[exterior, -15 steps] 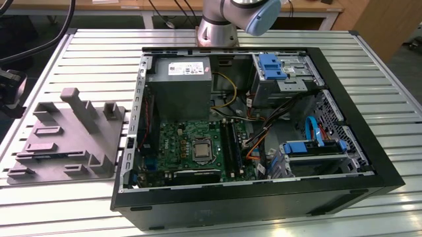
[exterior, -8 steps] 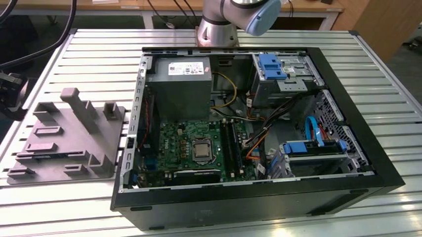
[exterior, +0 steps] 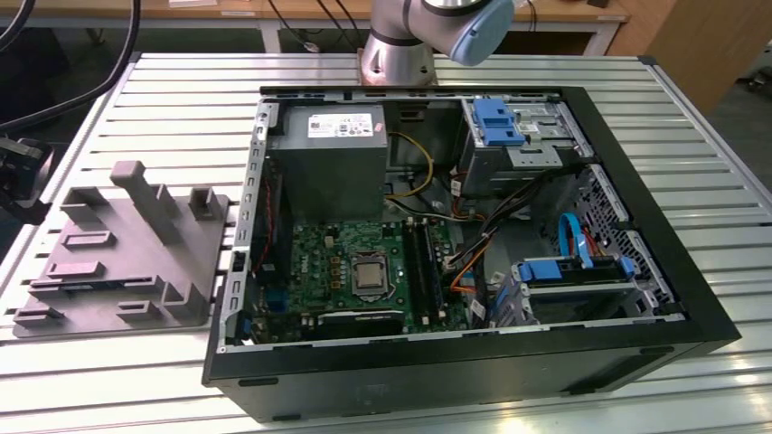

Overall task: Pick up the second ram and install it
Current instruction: 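Reach for the second ram, then pick up the second ram and move it above second insertion slot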

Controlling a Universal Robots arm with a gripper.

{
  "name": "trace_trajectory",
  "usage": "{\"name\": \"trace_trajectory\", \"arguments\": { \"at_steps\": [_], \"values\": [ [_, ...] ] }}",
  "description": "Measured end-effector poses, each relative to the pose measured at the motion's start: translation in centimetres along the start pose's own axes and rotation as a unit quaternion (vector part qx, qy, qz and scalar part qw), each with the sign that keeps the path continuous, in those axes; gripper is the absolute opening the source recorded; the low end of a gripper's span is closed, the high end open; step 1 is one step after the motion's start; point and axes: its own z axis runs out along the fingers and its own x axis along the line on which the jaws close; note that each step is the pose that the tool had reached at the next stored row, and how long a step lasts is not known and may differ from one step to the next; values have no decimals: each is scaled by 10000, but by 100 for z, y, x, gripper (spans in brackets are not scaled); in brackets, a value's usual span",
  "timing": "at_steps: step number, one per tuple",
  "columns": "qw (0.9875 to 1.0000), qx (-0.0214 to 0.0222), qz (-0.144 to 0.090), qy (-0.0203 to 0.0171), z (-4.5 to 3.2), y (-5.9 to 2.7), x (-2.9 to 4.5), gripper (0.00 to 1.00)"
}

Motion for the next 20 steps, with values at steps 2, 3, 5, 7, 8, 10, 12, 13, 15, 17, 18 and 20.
{"name": "trace_trajectory", "arguments": {
  "at_steps": [2, 3, 5, 7, 8, 10, 12, 13, 15, 17, 18, 20],
  "values": [
    [10000, 0, 0, 0, 0, 0, 1, 10],
    [10000, 0, 0, 0, 0, 0, 1, 10],
    [10000, 0, 0, 0, 0, 0, 4, 10],
    [10000, 0, 0, 0, 0, 0, 7, 10],
    [10000, 0, 0, 0, 0, -1, 7, 10],
    [10000, 0, 0, 0, 0, -1, 8, 10],
    [10000, 0, 0, 0, 0, -1, 9, 10],
    [10000, 0, 0, 0, 0, -1, 9, 10],
    [10000, 0, 0, 0, 0, -1, 10, 10],
    [10000, -1, -9, 0, 0, -1, 10, 10],
    [10000, -2, -22, 1, 1, -1, 10, 10],
    [10000, -3, -61, 2, 1, -1, 10, 10]
  ]
}}
